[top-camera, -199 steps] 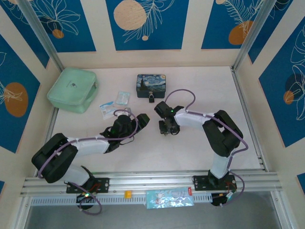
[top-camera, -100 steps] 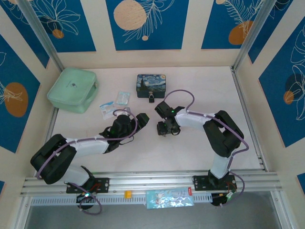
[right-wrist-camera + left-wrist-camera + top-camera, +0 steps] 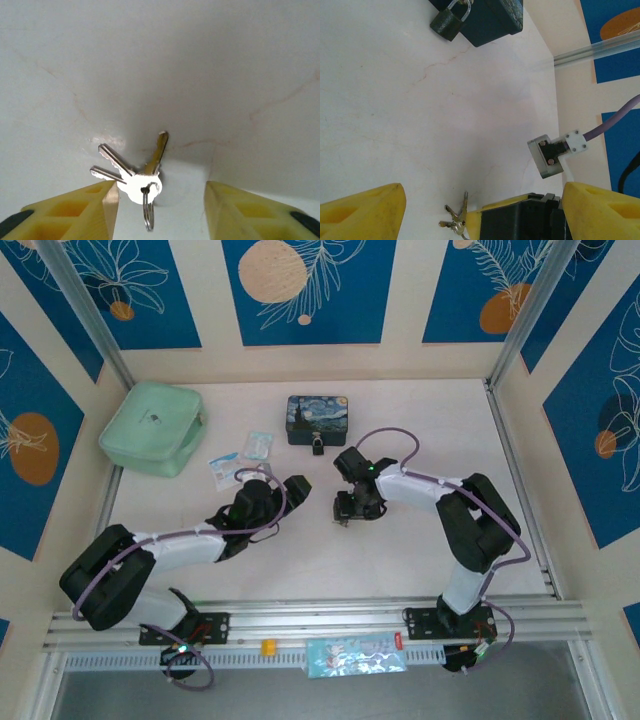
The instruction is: Unlock a padlock with a key
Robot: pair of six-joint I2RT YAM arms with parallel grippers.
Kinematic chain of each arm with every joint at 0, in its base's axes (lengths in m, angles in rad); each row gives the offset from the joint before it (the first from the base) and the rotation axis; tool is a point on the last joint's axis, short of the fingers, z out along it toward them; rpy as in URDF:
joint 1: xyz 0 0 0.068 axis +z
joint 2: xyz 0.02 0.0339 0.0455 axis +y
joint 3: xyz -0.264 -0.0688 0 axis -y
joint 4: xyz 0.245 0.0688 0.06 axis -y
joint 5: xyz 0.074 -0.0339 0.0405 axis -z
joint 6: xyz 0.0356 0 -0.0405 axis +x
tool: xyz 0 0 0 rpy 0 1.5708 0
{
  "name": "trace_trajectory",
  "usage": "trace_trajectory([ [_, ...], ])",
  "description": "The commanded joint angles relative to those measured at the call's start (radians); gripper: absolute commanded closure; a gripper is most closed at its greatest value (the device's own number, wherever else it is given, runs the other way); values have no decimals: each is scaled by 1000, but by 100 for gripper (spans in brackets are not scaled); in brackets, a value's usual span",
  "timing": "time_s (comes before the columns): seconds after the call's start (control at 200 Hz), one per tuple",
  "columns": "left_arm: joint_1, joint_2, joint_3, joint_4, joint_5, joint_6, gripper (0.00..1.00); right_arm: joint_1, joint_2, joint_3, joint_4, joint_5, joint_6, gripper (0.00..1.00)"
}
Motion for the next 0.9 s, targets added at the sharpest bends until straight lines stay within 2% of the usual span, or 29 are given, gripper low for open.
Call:
trace_trajectory([
  [0.0,9,-10,-1,-1,-14,18,19,-3,-4,-8,-61,-27,166,55],
  [0.235,14,-23,-18,9,-13,13,19,16,32,-1,-17,-10,249,57],
  [0.765,34,-53,-41,5,-14,14,18,65,158,13,-25,60,334,69],
  [0.895,38,-60,-45,3,-14,15,18,74,174,16,-13,73,319,83],
])
